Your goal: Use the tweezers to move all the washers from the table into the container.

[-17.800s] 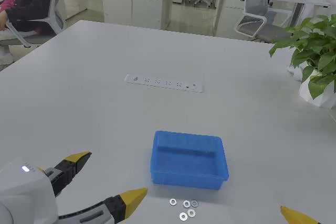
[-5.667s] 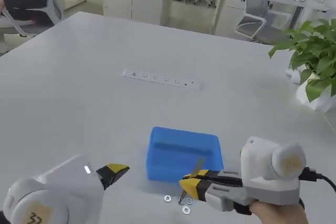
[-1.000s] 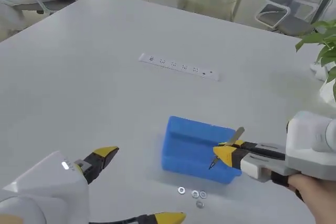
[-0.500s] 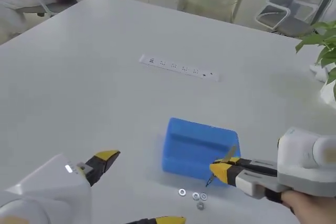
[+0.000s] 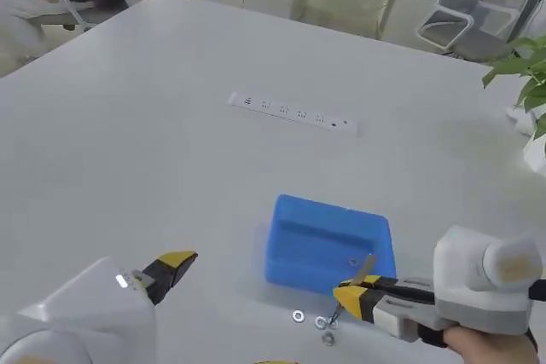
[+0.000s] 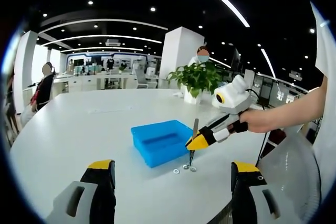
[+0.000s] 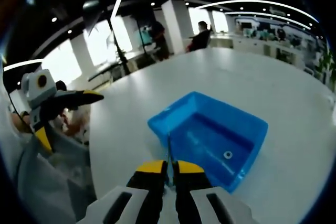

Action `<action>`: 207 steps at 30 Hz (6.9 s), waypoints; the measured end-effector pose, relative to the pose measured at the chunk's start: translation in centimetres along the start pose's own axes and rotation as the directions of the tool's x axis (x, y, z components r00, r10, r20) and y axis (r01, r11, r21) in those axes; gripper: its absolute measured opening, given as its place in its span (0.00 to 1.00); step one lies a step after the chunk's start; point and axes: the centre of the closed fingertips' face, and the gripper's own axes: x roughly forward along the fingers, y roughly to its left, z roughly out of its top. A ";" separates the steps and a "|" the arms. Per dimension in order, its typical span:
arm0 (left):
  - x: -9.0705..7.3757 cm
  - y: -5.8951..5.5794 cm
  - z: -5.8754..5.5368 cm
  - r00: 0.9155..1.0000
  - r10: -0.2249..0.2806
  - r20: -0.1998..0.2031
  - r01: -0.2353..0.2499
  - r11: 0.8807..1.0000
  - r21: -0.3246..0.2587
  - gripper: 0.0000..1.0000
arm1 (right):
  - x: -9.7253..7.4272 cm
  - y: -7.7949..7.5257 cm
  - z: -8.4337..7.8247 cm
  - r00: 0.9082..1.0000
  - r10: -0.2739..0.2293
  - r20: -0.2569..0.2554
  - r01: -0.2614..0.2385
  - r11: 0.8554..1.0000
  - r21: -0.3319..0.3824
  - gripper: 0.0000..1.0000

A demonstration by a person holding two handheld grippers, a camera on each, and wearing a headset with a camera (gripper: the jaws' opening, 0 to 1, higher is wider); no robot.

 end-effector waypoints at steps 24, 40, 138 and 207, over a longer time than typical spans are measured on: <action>0.0 0.0 -0.3 1.000 0.004 -0.021 -0.004 1.000 0.018 0.92 | -0.1 1.0 -0.4 1.000 -0.010 -0.013 0.008 0.993 -0.121 0.03; 0.0 0.1 -0.5 0.999 0.009 -0.032 -0.008 0.999 0.031 0.91 | -0.4 0.6 -0.3 1.000 -0.026 0.002 0.026 0.996 -0.091 0.03; 0.1 0.1 -1.2 0.998 0.005 -0.059 -0.004 1.000 0.022 0.89 | 1.9 -6.6 4.9 0.995 -0.094 0.021 0.094 0.996 0.003 0.03; 0.2 -0.4 -1.6 0.996 -0.022 -0.085 0.024 0.999 0.025 0.86 | -2.1 -1.9 7.6 0.991 -0.057 0.122 0.063 0.997 -0.048 0.04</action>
